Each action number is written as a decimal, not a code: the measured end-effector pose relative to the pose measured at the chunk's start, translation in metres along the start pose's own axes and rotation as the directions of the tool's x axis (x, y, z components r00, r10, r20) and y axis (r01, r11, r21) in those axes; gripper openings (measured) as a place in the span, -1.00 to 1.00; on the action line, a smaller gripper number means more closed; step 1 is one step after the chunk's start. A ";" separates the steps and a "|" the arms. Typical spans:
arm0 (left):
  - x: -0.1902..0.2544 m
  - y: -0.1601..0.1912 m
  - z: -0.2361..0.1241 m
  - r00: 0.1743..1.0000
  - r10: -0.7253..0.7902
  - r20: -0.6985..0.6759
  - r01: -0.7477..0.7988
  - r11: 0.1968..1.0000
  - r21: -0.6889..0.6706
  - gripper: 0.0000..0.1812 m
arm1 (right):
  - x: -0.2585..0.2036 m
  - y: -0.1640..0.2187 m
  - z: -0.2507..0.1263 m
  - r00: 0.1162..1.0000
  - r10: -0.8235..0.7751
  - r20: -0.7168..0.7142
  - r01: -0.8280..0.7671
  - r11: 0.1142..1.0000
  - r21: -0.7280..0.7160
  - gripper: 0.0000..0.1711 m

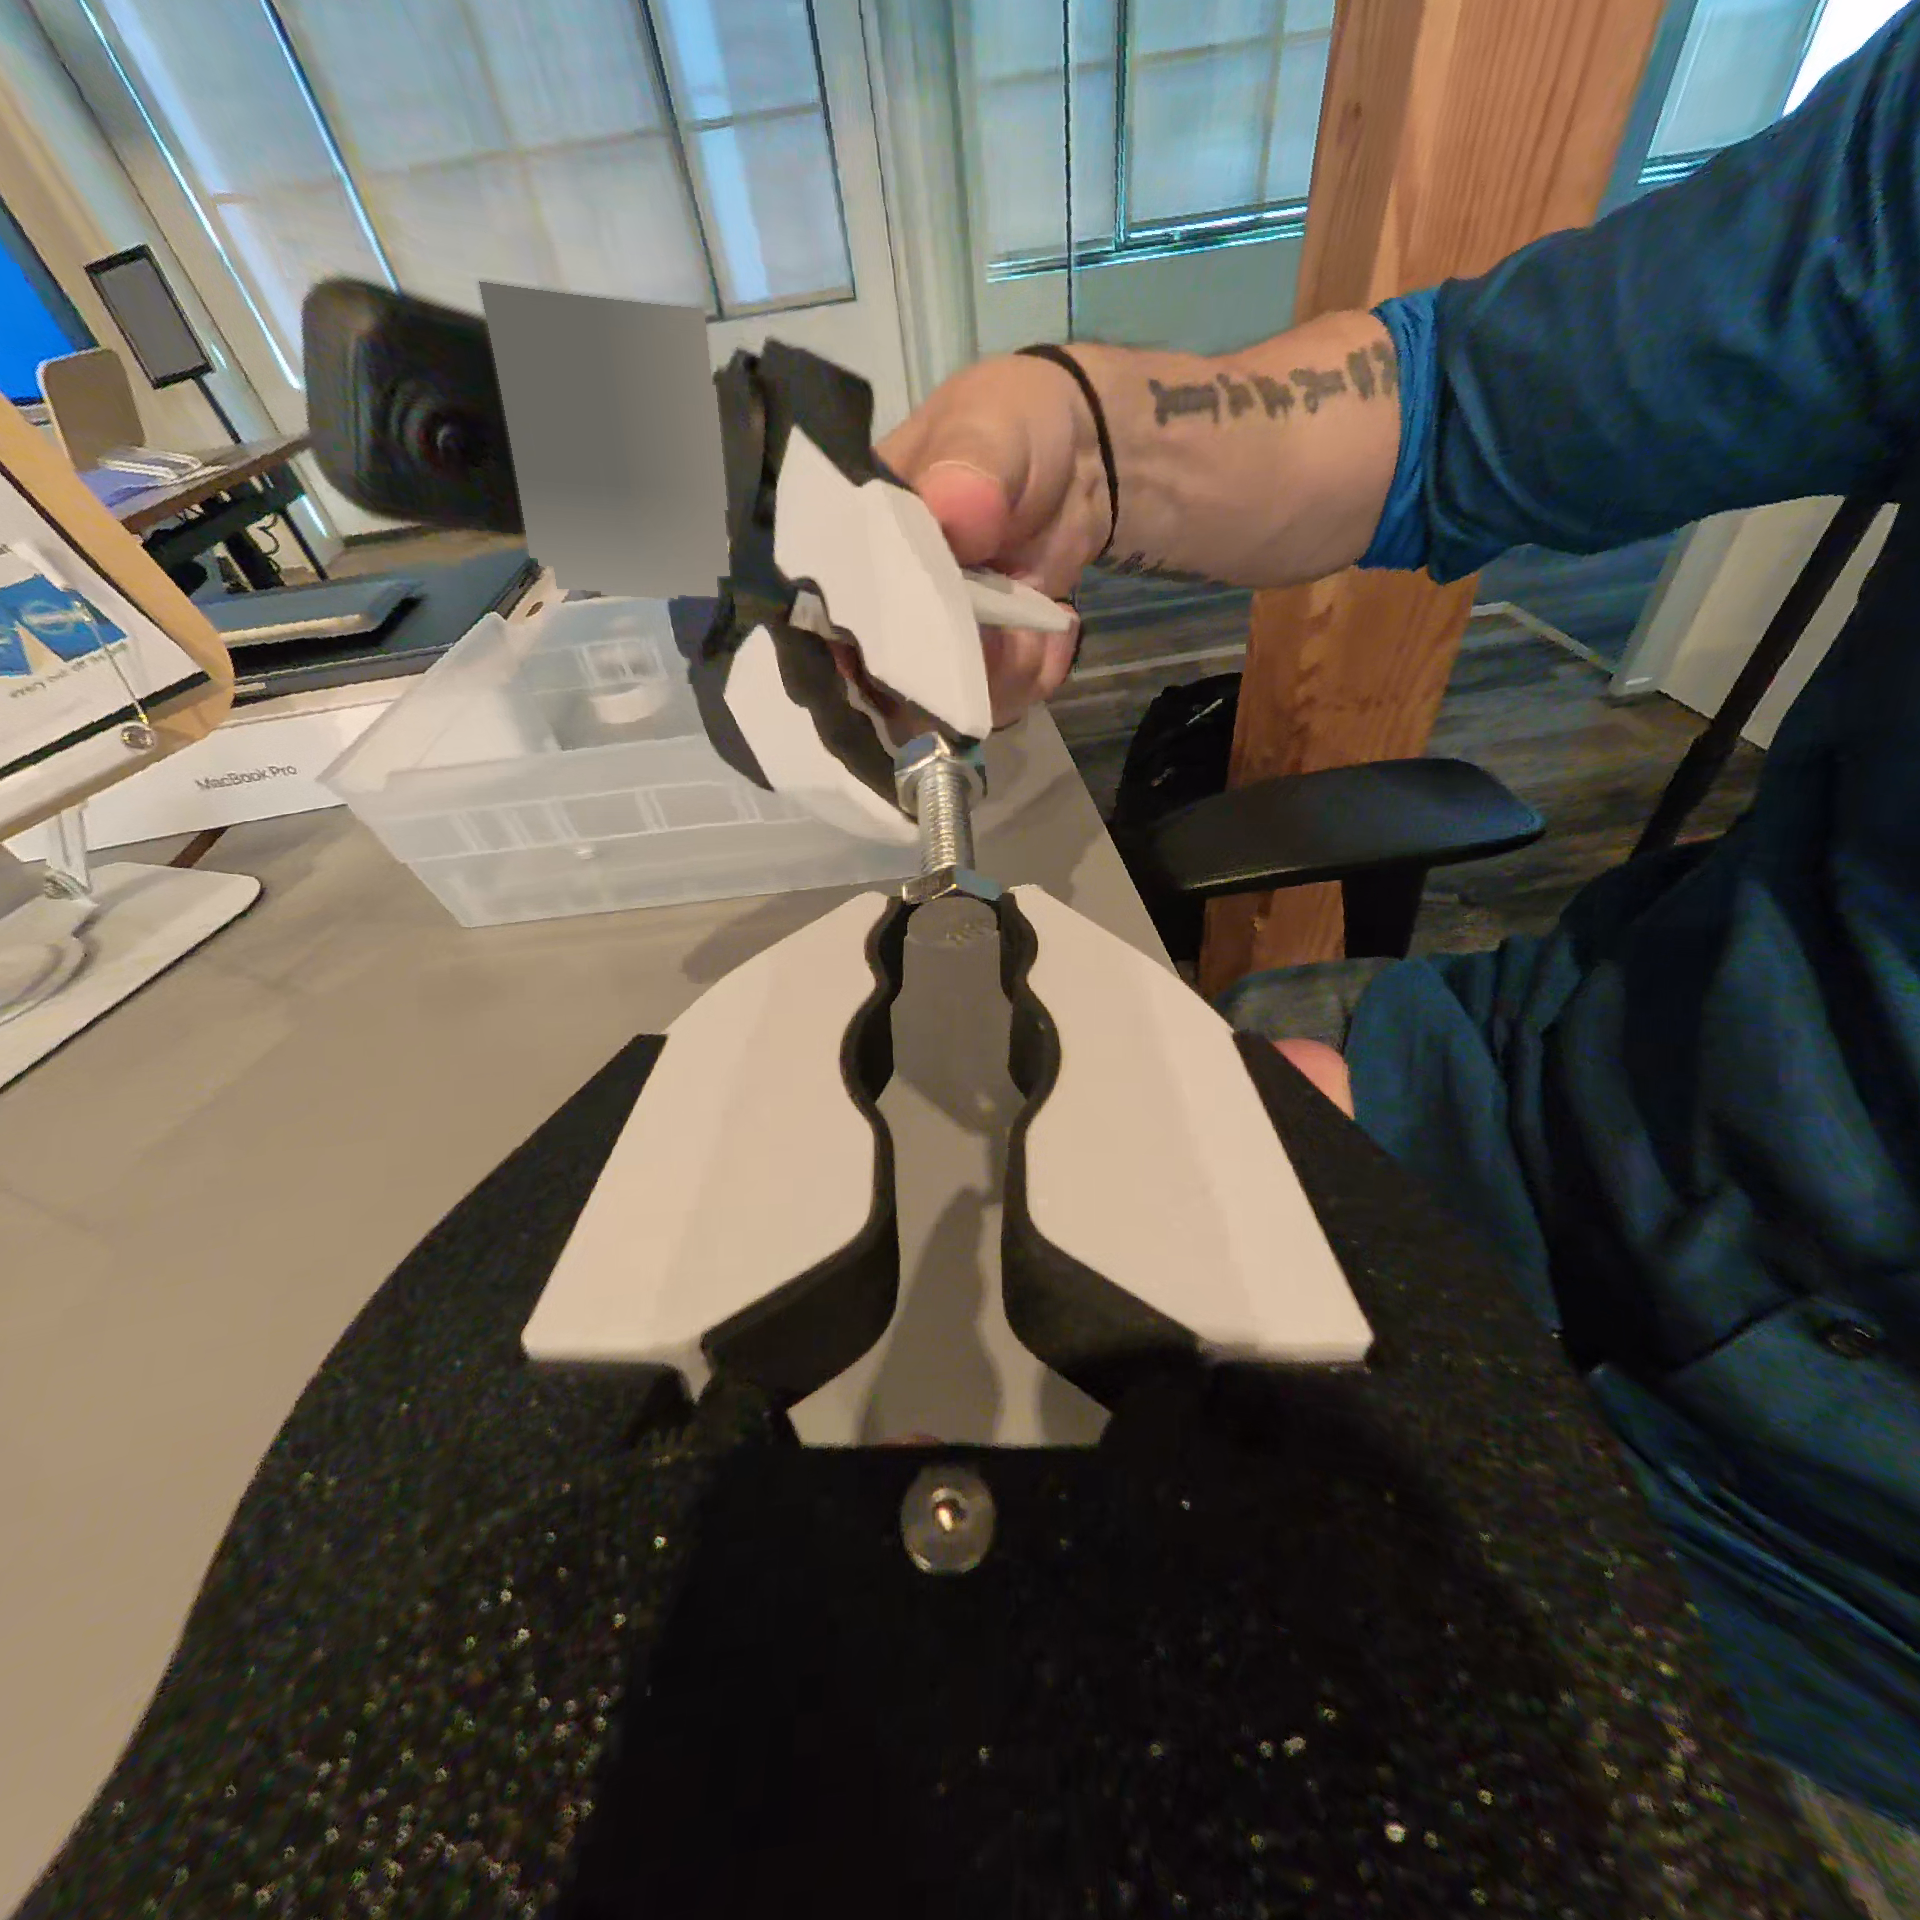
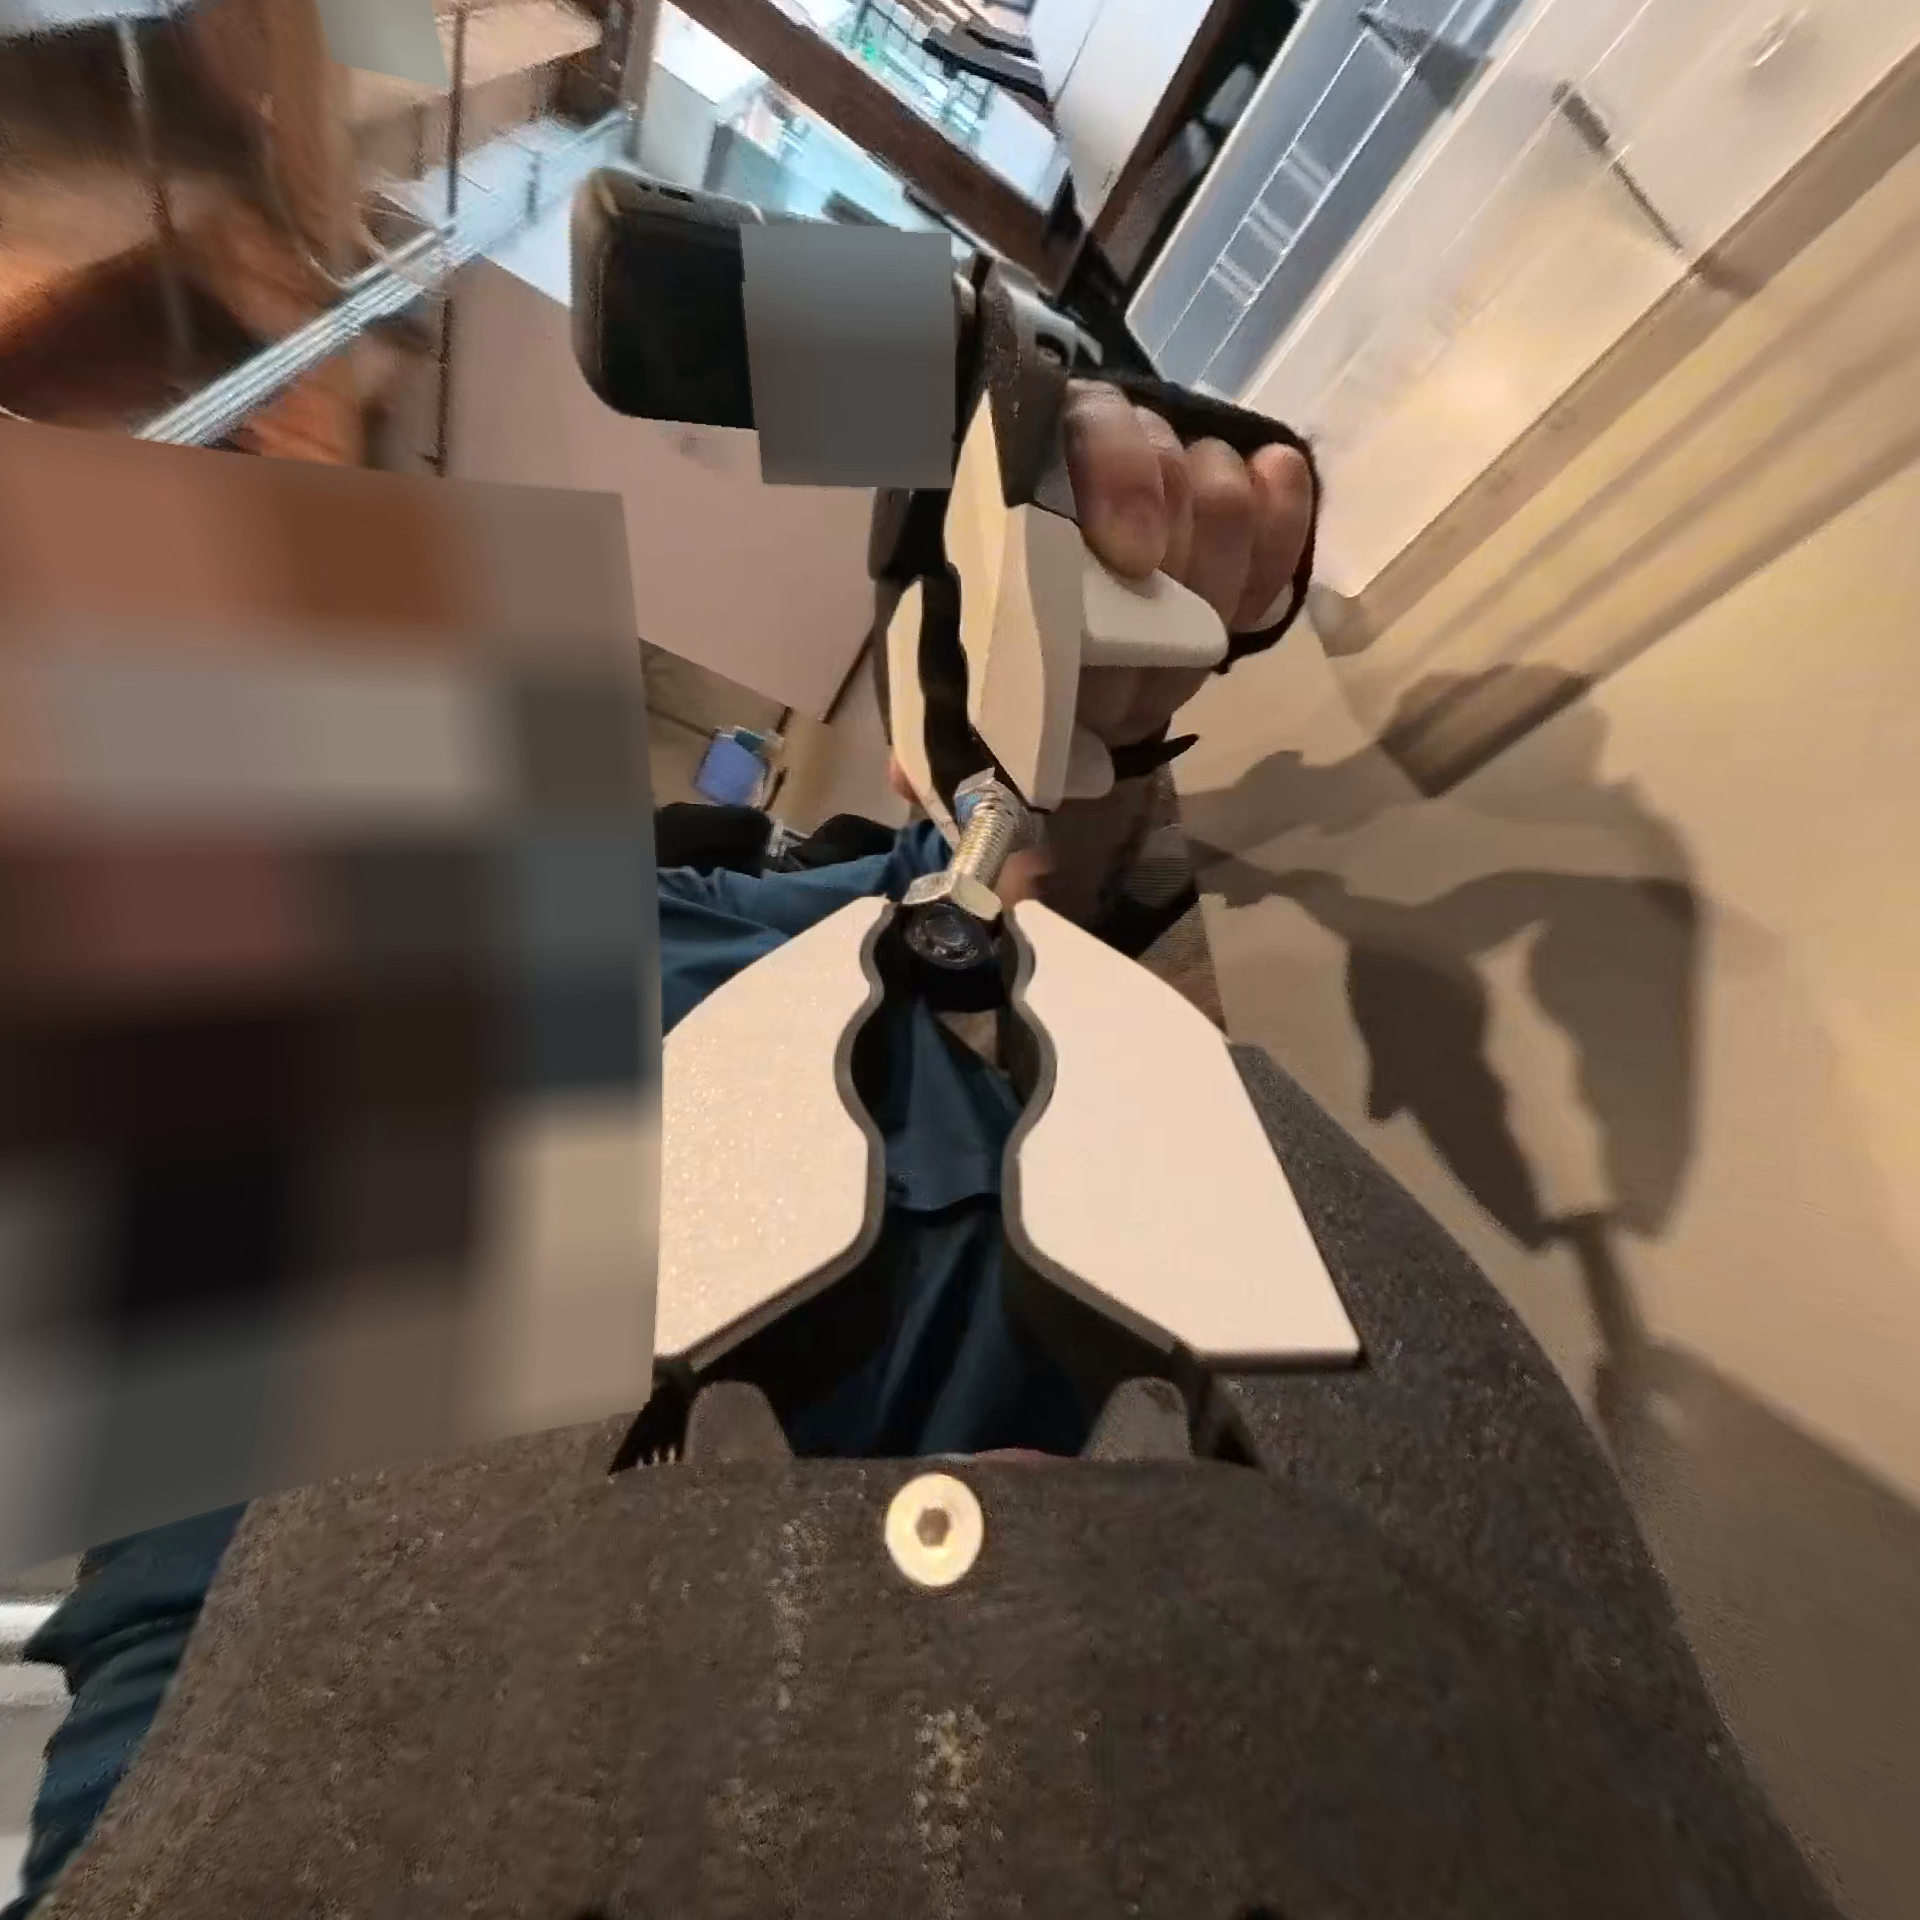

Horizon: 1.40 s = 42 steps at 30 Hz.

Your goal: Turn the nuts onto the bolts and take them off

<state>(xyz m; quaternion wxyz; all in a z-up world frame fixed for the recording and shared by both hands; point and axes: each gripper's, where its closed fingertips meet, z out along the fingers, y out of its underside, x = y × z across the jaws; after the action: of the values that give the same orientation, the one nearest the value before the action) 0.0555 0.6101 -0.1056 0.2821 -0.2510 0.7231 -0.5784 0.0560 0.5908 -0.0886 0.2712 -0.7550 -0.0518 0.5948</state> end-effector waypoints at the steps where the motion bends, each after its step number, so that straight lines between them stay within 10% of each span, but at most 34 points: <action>1: 0.001 0.000 0.000 1.000 -0.003 -0.001 0.003 1.000 0.001 -0.81 | 0.001 0.001 0.000 1.000 -0.003 0.004 0.003 1.000 -0.005 -0.79; 7: 0.001 -0.004 -0.001 0.996 -0.075 -0.043 0.077 0.995 0.069 -0.81 | 0.010 -0.014 -0.008 0.880 -0.389 -0.272 0.396 0.918 -0.033 -0.47; 15: -0.001 -0.009 -0.009 0.975 -0.180 -0.133 0.199 0.968 0.152 -0.82 | 0.007 -0.013 -0.005 0.152 -0.884 -0.442 0.792 0.377 -0.480 -0.55; 20: 0.000 -0.008 -0.007 0.963 -0.208 -0.170 0.235 0.958 0.162 -0.82 | 0.005 -0.009 0.006 -0.025 -0.919 -0.394 0.788 0.224 -0.573 -0.71; 30: -0.001 -0.005 -0.006 0.969 -0.192 -0.156 0.214 0.966 0.142 -0.82 | 0.007 -0.011 0.008 0.070 -0.911 -0.405 0.780 0.303 -0.547 -0.79; 38: -0.003 0.003 -0.003 0.994 -0.098 -0.056 0.101 0.994 0.049 -0.82 | 0.011 -0.003 0.001 0.723 -0.539 -0.433 0.474 0.842 -0.257 -0.79; 42: -0.001 0.002 -0.002 0.996 -0.070 -0.056 0.073 0.996 0.052 -0.82 | 0.007 0.000 0.000 0.934 -0.235 -0.268 0.218 0.972 -0.092 -0.79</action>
<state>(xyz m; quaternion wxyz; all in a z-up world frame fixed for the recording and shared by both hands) 0.0552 0.6126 -0.1068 0.2481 -0.2531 0.7050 -0.6143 0.0576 0.5933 -0.0944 0.3194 -0.8275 -0.1183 0.4463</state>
